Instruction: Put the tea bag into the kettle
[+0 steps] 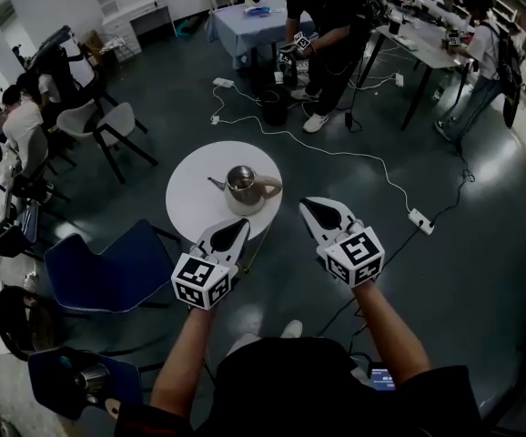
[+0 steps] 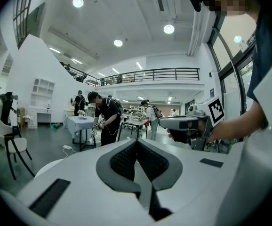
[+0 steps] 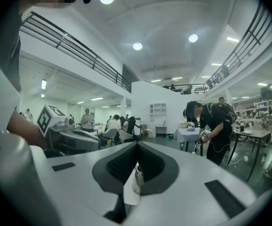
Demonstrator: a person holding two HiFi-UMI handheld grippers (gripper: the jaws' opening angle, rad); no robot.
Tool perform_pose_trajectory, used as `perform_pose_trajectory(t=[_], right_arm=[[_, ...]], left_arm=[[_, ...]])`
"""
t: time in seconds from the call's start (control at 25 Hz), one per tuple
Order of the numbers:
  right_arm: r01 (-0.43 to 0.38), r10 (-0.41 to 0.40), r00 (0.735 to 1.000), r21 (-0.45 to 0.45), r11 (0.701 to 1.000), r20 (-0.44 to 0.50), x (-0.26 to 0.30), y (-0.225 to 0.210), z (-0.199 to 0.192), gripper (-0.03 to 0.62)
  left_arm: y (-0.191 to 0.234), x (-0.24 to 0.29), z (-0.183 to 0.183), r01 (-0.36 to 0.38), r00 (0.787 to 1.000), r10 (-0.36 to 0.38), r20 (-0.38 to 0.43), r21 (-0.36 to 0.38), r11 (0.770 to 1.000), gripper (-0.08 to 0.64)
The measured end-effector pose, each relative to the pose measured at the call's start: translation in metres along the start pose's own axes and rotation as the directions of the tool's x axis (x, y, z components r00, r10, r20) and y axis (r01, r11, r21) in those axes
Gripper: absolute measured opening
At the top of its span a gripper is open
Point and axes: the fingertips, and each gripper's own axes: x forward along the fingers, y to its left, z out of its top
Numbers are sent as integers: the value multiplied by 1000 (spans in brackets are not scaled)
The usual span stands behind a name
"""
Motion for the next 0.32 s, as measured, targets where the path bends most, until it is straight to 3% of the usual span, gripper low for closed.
perform_pose_trajectory(t=[0.32], right_arm=[[1, -1, 1000, -6, 1000, 2, 7, 10, 3, 17]], left_arm=[[8, -11, 2, 12, 999, -10, 34, -37, 999, 16]])
